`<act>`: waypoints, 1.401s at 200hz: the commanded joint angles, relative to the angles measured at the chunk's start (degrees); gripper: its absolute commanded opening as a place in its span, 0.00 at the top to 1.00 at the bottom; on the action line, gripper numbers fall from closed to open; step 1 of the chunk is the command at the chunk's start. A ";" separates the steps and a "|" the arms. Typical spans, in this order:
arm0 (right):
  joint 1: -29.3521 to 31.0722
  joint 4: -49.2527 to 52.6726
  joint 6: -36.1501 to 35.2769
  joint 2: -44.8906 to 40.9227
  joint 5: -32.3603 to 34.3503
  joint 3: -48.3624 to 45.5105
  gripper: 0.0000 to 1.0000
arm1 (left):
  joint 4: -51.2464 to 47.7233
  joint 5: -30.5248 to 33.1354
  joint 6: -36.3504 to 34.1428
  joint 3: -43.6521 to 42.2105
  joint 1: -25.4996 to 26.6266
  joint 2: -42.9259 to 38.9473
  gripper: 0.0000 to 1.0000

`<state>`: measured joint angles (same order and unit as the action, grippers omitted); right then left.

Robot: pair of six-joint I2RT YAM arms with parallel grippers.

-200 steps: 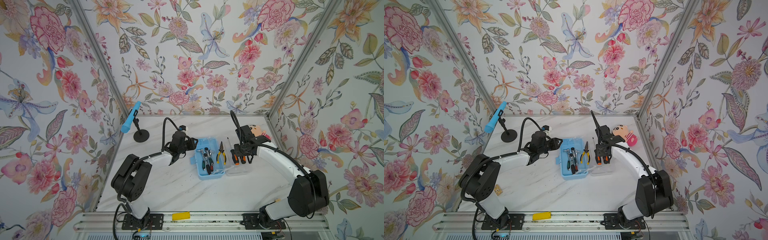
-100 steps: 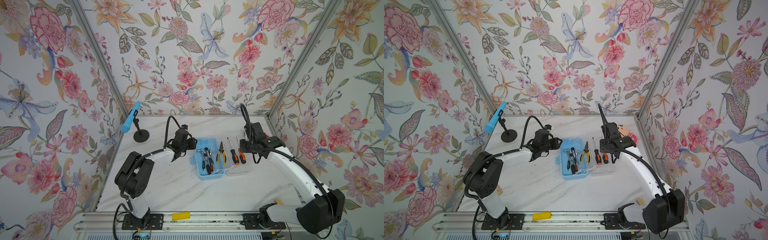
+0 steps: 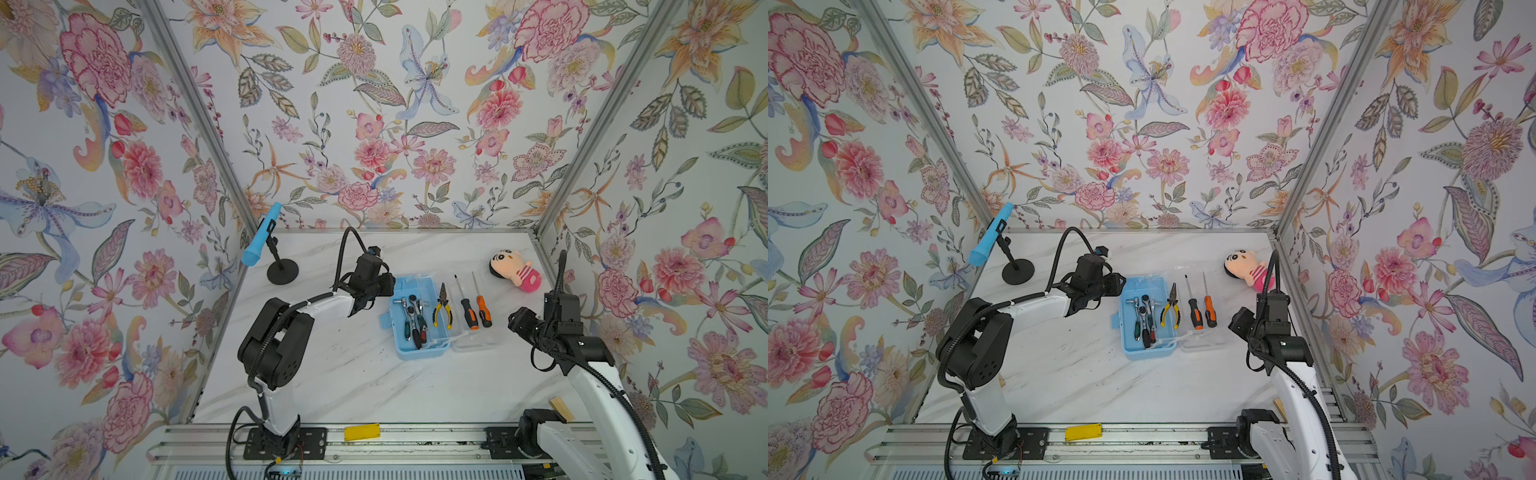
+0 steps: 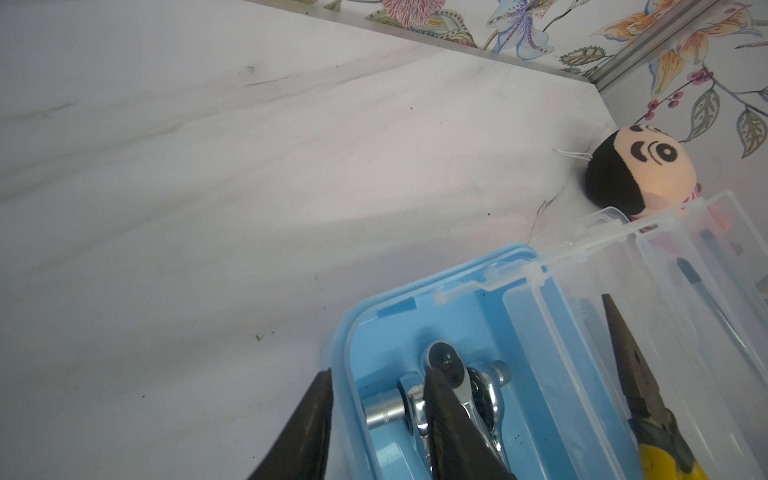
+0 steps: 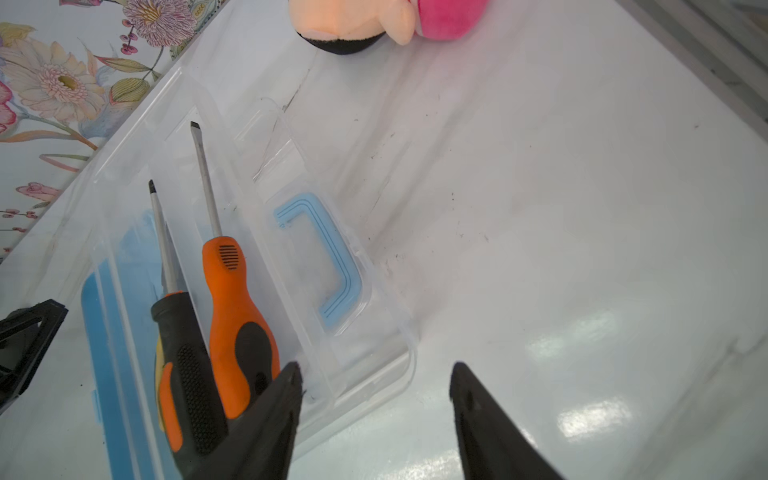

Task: Pack the tool kit

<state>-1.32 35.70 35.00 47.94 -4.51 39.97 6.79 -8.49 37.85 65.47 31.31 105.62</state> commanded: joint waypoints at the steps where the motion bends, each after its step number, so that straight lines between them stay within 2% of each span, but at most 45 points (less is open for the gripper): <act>1: -2.66 -4.37 4.43 -1.53 -8.83 -3.55 0.42 | -1.13 1.99 -1.42 0.33 0.43 1.04 0.60; 19: -4.92 -6.39 5.05 -1.69 -12.25 -6.57 0.42 | -0.44 1.50 -1.37 -0.19 0.44 1.53 0.60; 69: -7.56 -12.01 5.44 0.92 -16.06 -10.90 0.44 | 2.25 -1.15 -0.21 -1.03 0.43 3.36 0.60; 95: -7.67 -12.83 4.76 2.49 -15.75 -11.89 0.46 | 2.44 -1.33 -0.30 -1.14 0.49 3.62 0.61; 105: -7.69 -13.27 4.16 3.07 -15.75 -12.34 0.50 | 2.53 -1.47 -0.29 -1.14 0.42 3.79 0.61; 164: -7.64 -17.14 -1.42 7.75 -15.44 -13.90 0.59 | 2.62 -2.12 -1.35 -0.11 0.43 5.60 0.62; 206: -7.45 -22.74 -2.34 6.54 -13.78 -15.87 0.61 | 3.08 -3.19 -1.55 0.61 0.49 6.64 0.63; 229: -7.12 -25.89 -2.42 5.99 -15.40 -17.15 0.63 | 3.24 -3.59 -1.55 0.67 0.44 6.88 0.63; 280: -2.92 -29.21 -5.98 4.82 -11.63 -18.93 0.66 | 3.26 -3.97 -2.23 0.73 0.42 6.88 0.64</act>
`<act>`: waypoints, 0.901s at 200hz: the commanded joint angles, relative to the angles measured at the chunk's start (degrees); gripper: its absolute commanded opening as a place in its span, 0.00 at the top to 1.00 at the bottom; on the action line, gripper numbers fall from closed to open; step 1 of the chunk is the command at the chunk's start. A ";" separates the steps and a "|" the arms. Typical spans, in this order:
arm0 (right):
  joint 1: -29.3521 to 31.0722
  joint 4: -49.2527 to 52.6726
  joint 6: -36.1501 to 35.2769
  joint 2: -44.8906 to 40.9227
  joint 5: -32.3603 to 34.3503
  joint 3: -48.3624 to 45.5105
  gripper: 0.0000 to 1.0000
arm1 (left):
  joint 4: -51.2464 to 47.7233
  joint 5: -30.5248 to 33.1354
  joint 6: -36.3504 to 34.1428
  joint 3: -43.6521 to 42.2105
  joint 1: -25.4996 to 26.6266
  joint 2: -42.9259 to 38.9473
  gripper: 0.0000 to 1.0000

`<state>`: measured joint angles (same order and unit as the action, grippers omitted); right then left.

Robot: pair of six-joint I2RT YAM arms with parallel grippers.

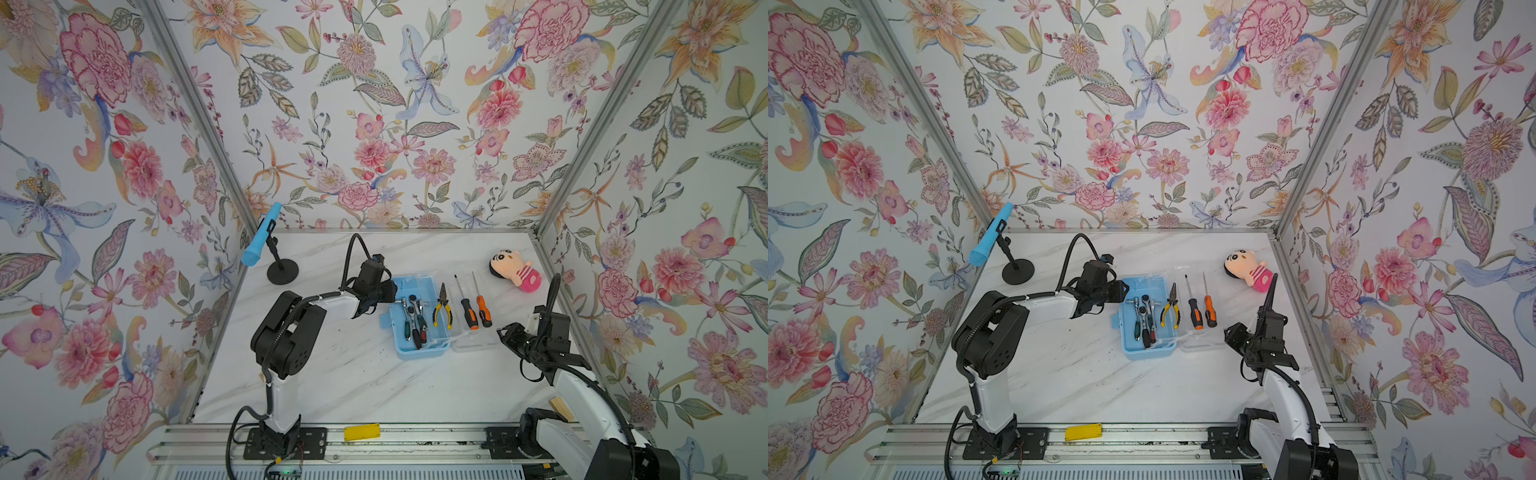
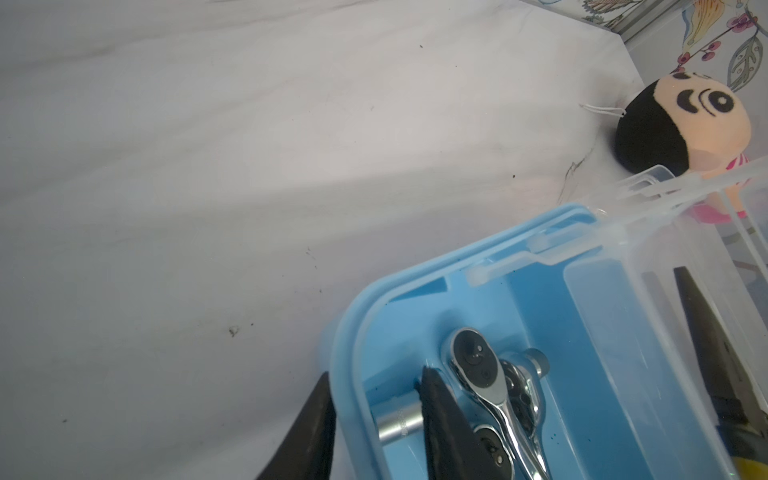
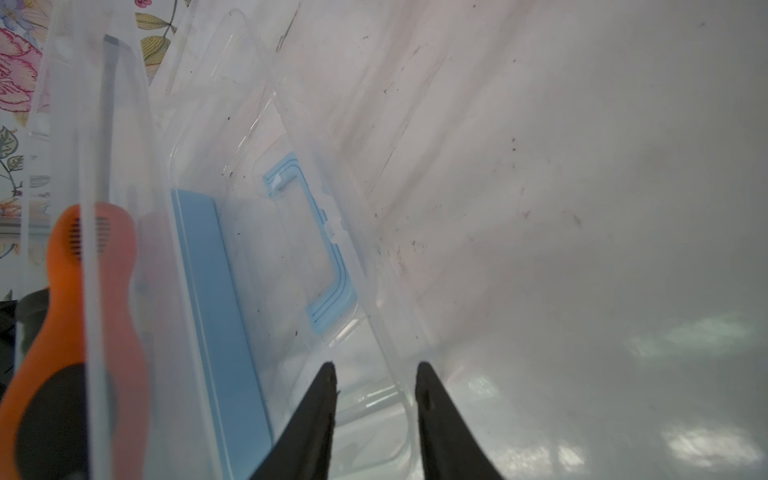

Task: Pack the tool kit

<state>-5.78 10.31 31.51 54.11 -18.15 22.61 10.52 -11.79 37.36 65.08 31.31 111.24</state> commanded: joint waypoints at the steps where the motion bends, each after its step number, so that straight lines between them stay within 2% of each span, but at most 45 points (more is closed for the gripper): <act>1: 1.59 -3.94 -2.49 -1.40 2.08 -1.68 0.66 | -0.49 -0.68 -1.76 1.11 0.42 1.22 0.64; 62: 3.77 -5.21 -3.04 -1.82 7.73 -3.62 0.70 | 0.08 -1.26 -1.77 0.94 0.49 1.61 0.64; 156: 5.78 -5.99 -3.30 3.44 9.46 -2.16 0.74 | 0.99 -1.98 -1.33 1.03 0.42 1.79 0.64; 180: 5.95 -6.11 -3.29 5.36 9.86 -1.36 0.78 | 0.99 -2.16 -1.42 1.41 0.42 2.15 0.65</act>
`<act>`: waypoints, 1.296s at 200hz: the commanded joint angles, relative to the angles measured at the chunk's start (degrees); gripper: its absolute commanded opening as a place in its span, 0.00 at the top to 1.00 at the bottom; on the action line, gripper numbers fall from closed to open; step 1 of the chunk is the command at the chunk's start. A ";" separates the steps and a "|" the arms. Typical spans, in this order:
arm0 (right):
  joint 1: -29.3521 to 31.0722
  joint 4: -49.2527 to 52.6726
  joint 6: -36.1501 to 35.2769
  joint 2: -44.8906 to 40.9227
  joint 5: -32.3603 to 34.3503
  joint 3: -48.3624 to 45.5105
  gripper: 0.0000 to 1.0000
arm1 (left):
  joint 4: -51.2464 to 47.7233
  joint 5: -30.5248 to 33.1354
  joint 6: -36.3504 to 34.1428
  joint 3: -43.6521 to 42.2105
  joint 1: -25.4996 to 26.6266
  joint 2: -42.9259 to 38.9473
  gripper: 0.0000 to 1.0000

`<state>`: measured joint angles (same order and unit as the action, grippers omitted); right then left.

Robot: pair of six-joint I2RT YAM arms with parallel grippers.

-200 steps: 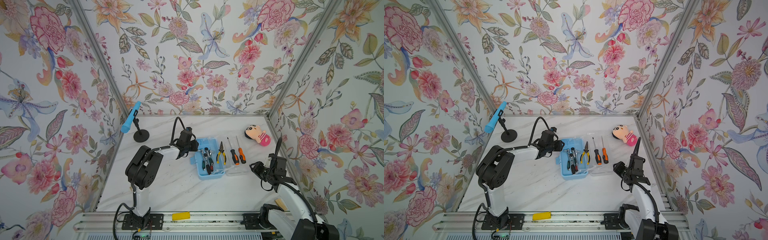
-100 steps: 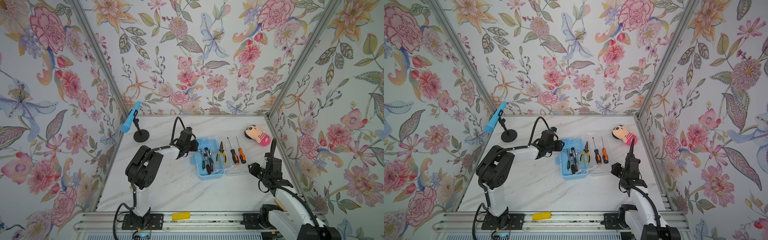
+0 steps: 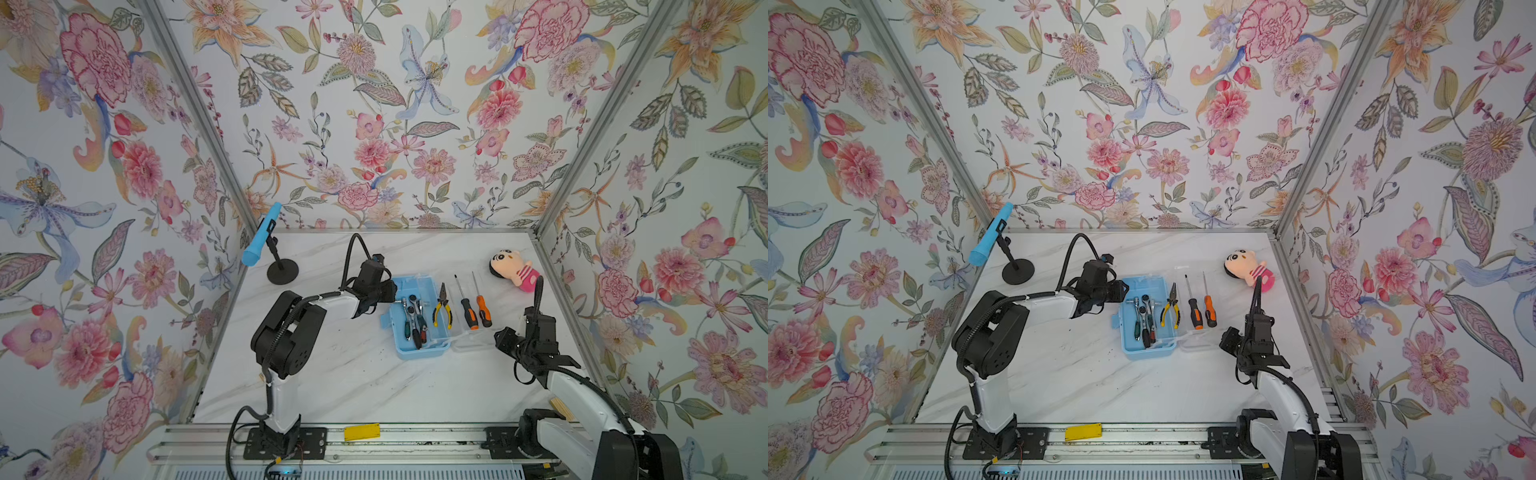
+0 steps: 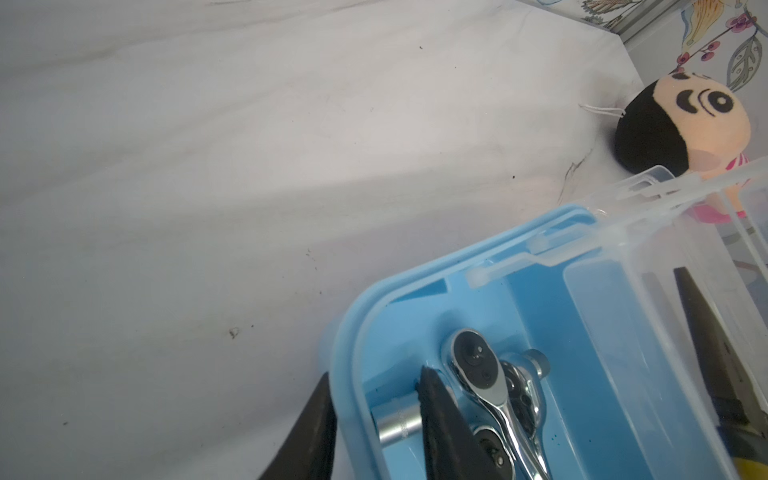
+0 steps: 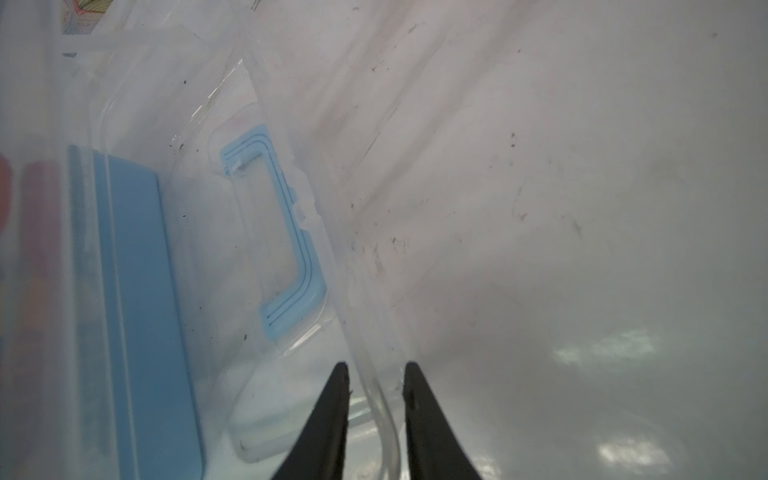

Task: Pack the tool kit

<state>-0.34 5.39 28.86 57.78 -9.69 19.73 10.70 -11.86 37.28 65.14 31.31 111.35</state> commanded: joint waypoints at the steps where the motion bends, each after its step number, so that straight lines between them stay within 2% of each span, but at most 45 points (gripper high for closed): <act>1: 0.55 -1.27 -0.65 1.70 1.37 1.49 0.78 | 0.86 -2.06 -1.33 1.37 0.42 2.08 0.66; 33: 1.31 -2.47 -0.64 2.93 2.10 1.85 0.84 | 0.82 -2.20 -1.33 1.47 0.43 2.26 0.69; 53: 2.10 -2.92 -1.02 3.28 2.47 2.15 0.91 | 0.81 -2.25 -1.33 1.48 0.45 2.46 0.72; 57: 2.32 -3.00 -1.17 3.24 2.67 2.22 0.94 | 0.84 -2.36 -1.33 1.53 0.49 2.47 0.73; 58: 2.50 -2.95 -1.17 3.29 2.76 2.29 0.97 | 0.83 -2.32 -1.33 1.55 0.45 2.47 0.73; 66: 3.23 -2.44 -1.23 3.21 3.70 2.68 1.00 | 0.82 -2.35 -1.33 1.56 0.47 2.42 0.74; 101: 6.08 -0.12 -1.40 1.80 7.31 4.72 1.00 | 0.81 -2.41 -1.15 1.83 0.49 2.42 0.78; 187: 11.87 6.45 -1.42 -5.67 14.26 11.66 1.00 | 1.21 -2.64 -0.89 1.71 0.97 1.19 0.78; 216: 16.25 10.22 -2.15 -4.66 17.26 16.99 1.00 | 1.41 -2.63 -0.58 2.26 1.49 1.38 0.78; 259: 26.21 14.68 -3.35 -2.92 24.79 23.47 1.00 | 1.56 -2.82 -0.28 2.24 1.74 1.54 0.78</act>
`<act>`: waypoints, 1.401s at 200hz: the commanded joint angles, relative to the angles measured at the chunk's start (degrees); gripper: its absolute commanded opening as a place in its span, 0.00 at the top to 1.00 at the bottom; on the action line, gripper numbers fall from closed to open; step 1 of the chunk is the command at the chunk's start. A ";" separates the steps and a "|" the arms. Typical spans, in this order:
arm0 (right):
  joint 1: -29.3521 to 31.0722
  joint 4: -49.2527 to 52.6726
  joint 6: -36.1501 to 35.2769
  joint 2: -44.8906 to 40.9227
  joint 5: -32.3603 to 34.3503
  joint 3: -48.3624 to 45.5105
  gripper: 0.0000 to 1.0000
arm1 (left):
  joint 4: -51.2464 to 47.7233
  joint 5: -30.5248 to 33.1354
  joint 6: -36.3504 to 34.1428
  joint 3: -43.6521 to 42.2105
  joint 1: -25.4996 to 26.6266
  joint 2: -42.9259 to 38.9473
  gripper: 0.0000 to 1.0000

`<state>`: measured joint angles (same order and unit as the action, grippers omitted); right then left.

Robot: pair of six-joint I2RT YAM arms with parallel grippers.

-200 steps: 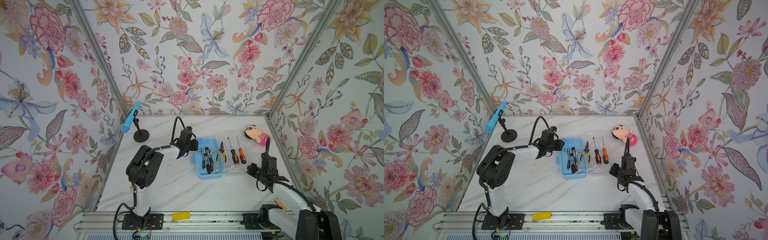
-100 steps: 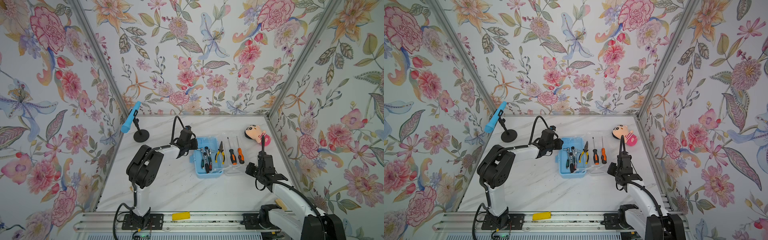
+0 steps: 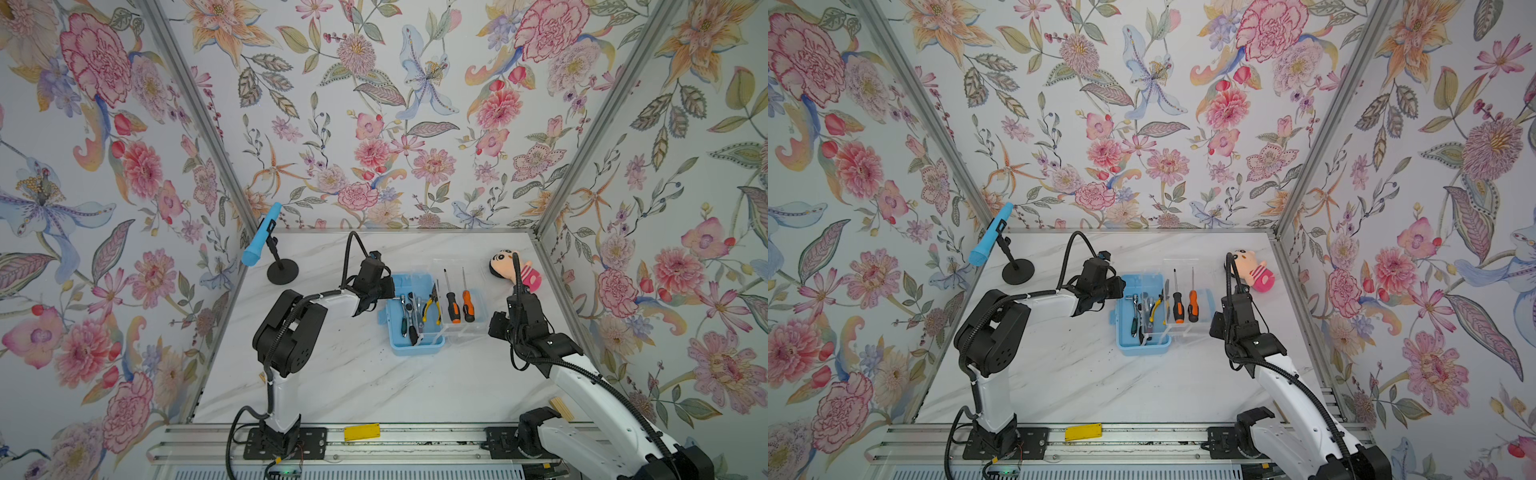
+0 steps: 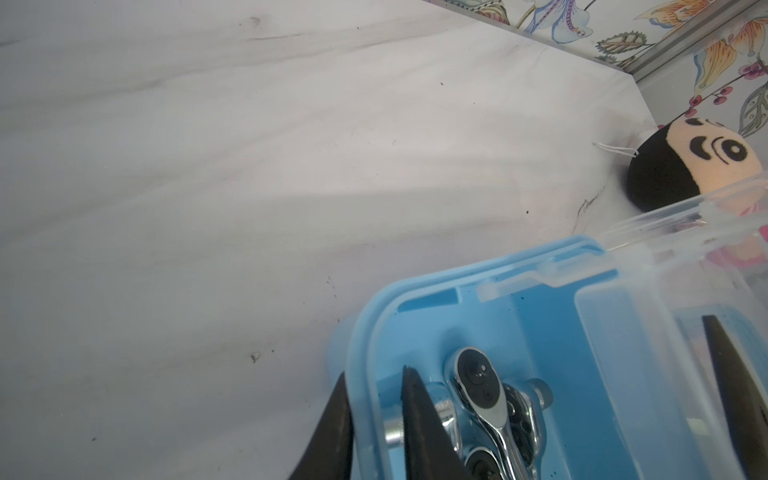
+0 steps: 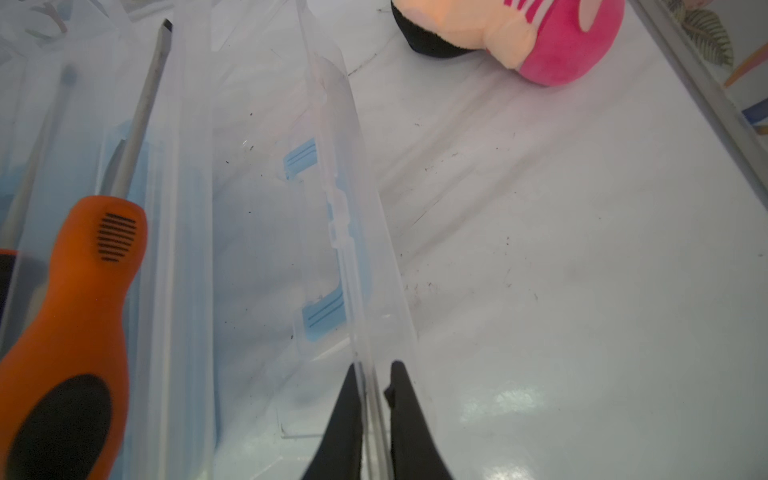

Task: Pack the tool kit
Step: 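Swing the clear lid over the box with the right gripper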

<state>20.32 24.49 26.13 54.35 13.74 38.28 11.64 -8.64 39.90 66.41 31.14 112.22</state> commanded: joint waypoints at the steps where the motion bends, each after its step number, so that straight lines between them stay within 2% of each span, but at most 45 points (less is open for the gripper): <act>1: 5.76 -4.31 -0.59 0.59 1.46 5.02 1.00 | 0.60 -6.03 -2.90 0.90 1.91 0.65 0.78; 30: 12.43 -2.16 0.29 2.70 5.04 7.62 1.00 | 1.21 -6.03 -2.64 0.66 2.15 0.66 0.78; 53: 20.47 0.04 -0.07 5.26 12.19 10.86 1.00 | 1.54 -6.03 -2.55 0.52 2.44 0.70 0.78; 88: 29.25 2.63 0.81 11.16 18.53 16.06 1.00 | 2.28 -6.12 -2.21 0.10 2.53 0.77 0.78; 121: 35.17 5.70 1.11 17.27 22.61 21.31 1.00 | 2.71 -6.08 -1.84 -0.49 2.79 0.31 0.76; 131: 36.23 7.41 1.47 19.33 22.59 23.13 1.00 | 2.60 -6.07 -1.63 -0.58 2.94 0.19 0.74; 154: 37.72 10.85 2.14 22.92 21.70 26.69 0.81 | 2.37 -5.54 -1.47 -1.20 3.23 -0.47 0.71; 167: 38.54 11.47 2.30 23.99 20.88 27.87 0.76 | 2.43 -5.48 -1.31 -1.39 3.23 -0.79 0.71; 202: 40.32 12.79 2.22 26.26 18.72 30.59 0.67 | 2.59 -5.24 -1.04 -1.48 3.23 -0.97 0.71; 280: 40.68 12.34 1.40 28.51 14.91 33.52 0.60 | 2.83 -2.50 1.00 -3.72 3.21 -3.54 0.73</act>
<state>61.17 33.71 27.42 81.62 30.13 70.78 14.00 -10.44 40.32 64.45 33.41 111.48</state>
